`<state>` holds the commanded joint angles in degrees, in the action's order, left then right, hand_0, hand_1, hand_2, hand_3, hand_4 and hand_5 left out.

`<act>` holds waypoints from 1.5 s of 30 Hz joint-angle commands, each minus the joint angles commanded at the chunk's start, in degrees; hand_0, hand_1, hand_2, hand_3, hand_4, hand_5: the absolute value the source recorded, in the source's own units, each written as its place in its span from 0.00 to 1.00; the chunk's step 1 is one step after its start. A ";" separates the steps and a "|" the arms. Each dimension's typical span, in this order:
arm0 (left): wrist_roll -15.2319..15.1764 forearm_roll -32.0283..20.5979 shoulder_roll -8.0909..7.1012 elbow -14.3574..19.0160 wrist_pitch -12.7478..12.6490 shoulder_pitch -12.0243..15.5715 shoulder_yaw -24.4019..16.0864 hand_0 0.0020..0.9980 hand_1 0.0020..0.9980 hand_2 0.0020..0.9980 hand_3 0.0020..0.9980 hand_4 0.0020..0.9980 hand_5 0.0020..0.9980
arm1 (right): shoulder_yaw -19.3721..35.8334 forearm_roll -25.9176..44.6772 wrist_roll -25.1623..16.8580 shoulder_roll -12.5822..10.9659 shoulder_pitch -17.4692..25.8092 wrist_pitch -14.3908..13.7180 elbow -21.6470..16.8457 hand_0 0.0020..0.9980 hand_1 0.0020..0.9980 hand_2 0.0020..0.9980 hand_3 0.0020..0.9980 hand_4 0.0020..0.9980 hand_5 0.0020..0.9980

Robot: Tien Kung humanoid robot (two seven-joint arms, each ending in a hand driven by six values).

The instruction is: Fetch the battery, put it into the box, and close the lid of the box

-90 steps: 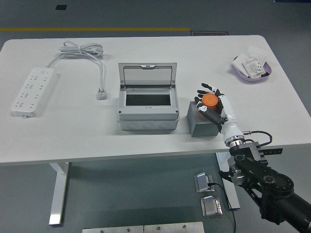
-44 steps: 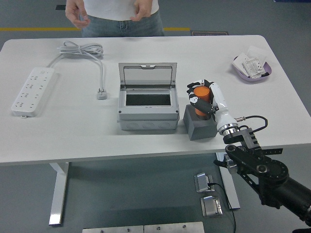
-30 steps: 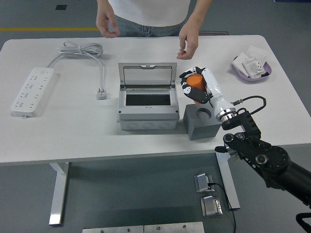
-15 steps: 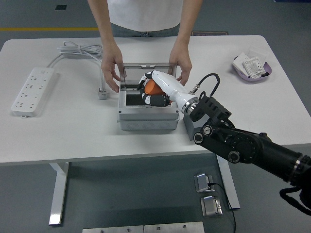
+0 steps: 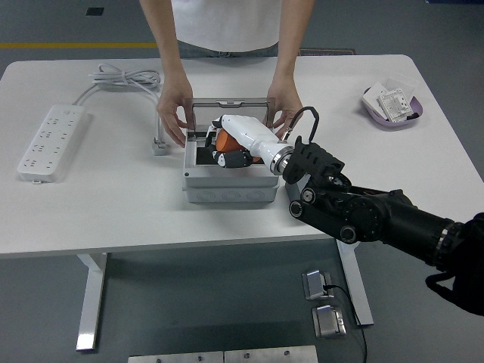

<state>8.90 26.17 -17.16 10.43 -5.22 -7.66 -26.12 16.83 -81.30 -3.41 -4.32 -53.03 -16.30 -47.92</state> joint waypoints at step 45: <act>0.77 2.61 0.50 0.17 0.16 0.58 -1.47 0.64 0.70 0.62 0.61 0.67 0.12 | 10.20 3.96 3.94 -7.43 -1.06 6.12 -11.97 0.76 0.62 0.66 0.80 0.95 0.72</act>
<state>9.67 28.79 -16.66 10.60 -5.06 -7.07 -27.59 27.03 -77.34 0.52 -11.75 -54.09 -10.18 -59.88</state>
